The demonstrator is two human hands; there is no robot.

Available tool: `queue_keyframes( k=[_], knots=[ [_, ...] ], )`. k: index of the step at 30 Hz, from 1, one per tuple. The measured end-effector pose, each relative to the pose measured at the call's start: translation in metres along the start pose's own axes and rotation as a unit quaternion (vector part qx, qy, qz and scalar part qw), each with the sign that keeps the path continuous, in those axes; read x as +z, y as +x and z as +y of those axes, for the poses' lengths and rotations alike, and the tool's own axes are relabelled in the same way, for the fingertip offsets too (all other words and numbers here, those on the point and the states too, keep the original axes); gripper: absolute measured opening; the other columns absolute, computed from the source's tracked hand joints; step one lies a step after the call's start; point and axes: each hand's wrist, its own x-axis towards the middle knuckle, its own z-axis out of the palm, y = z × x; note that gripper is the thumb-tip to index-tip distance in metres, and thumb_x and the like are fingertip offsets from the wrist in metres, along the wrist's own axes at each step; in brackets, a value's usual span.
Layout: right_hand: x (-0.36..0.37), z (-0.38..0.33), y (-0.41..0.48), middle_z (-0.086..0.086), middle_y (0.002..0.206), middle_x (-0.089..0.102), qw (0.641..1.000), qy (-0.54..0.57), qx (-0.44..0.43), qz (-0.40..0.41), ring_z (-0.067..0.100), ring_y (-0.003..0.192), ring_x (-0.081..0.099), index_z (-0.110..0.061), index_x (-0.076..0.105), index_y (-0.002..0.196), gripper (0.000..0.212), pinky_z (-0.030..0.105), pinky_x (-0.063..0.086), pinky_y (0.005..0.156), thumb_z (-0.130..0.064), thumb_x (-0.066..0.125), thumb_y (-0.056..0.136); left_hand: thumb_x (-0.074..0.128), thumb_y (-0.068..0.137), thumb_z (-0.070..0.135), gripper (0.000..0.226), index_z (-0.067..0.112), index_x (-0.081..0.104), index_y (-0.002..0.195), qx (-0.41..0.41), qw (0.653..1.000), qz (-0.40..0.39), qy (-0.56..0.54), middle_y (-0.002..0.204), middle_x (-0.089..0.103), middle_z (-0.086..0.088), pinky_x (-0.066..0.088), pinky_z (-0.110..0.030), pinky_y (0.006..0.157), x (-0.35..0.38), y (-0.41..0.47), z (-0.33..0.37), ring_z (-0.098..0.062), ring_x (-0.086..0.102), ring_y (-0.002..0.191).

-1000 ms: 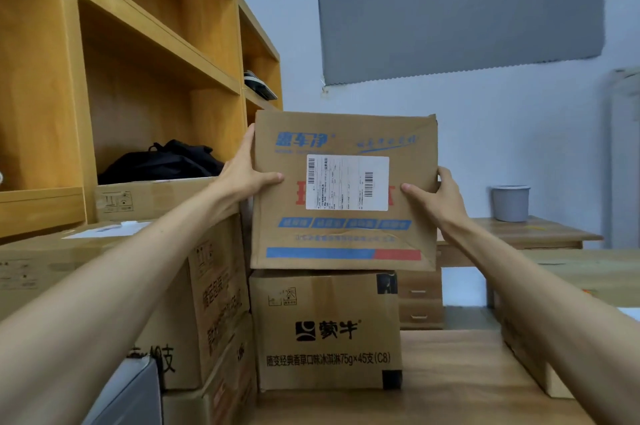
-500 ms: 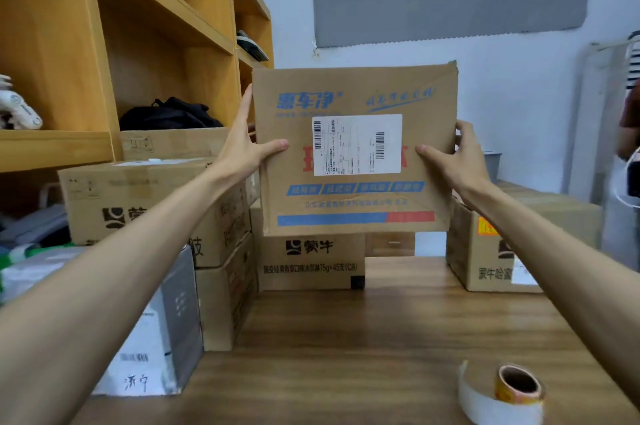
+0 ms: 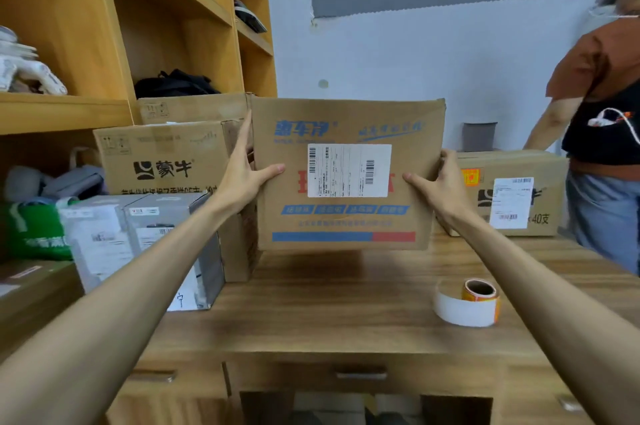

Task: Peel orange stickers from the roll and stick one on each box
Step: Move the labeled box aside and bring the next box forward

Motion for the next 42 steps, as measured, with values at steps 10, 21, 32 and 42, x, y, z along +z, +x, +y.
queue_keyframes(
  k=[10, 21, 32, 42],
  knots=[
    [0.02, 0.046, -0.046, -0.004, 0.118, 0.057, 0.997, -0.061, 0.051, -0.017, 0.017, 0.103, 0.057, -0.018, 0.04, 0.13, 0.066, 0.04, 0.052, 0.088, -0.034, 0.081, 0.08, 0.078, 0.088, 0.015, 0.104, 0.044, 0.009, 0.159, -0.066, 0.998, 0.009, -0.007, 0.15, 0.039, 0.026, 0.044, -0.012, 0.091, 0.019, -0.061, -0.051, -0.008, 0.042, 0.136],
    [0.032, 0.065, -0.066, 0.005, 0.126, 0.061, 0.995, -0.082, 0.05, -0.014, 0.024, 0.114, 0.059, -0.024, 0.036, 0.13, 0.068, 0.048, 0.052, 0.093, -0.034, 0.081, 0.08, 0.077, 0.089, 0.016, 0.104, 0.044, 0.005, 0.159, -0.114, 0.992, 0.028, 0.036, 0.141, 0.046, 0.032, 0.04, -0.035, 0.107, 0.032, -0.084, -0.081, 0.01, 0.048, 0.122],
    [-0.05, 0.075, -0.075, -0.004, 0.096, 0.058, 0.949, -0.283, -0.039, -0.13, 0.016, 0.081, 0.057, -0.015, 0.068, 0.096, 0.024, 0.032, 0.041, 0.072, -0.037, 0.073, 0.087, 0.071, 0.092, 0.015, 0.021, 0.012, 0.064, 0.111, 0.139, 0.962, 0.081, 0.22, 0.112, 0.062, 0.0, 0.048, -0.034, 0.091, 0.116, -0.113, -0.056, -0.014, 0.054, 0.105],
    [-0.12, 0.103, -0.105, -0.006, 0.077, 0.069, 0.918, -0.347, 0.039, -0.189, 0.009, 0.065, 0.056, -0.031, 0.067, 0.068, 0.017, 0.033, 0.046, 0.066, -0.028, 0.076, 0.082, 0.07, 0.093, 0.023, 0.016, 0.021, 0.066, 0.108, 0.06, 0.97, -0.235, -0.001, 0.108, 0.055, 0.011, 0.047, -0.025, 0.074, 0.28, -0.138, -0.007, -0.001, 0.055, 0.082]
  ],
)
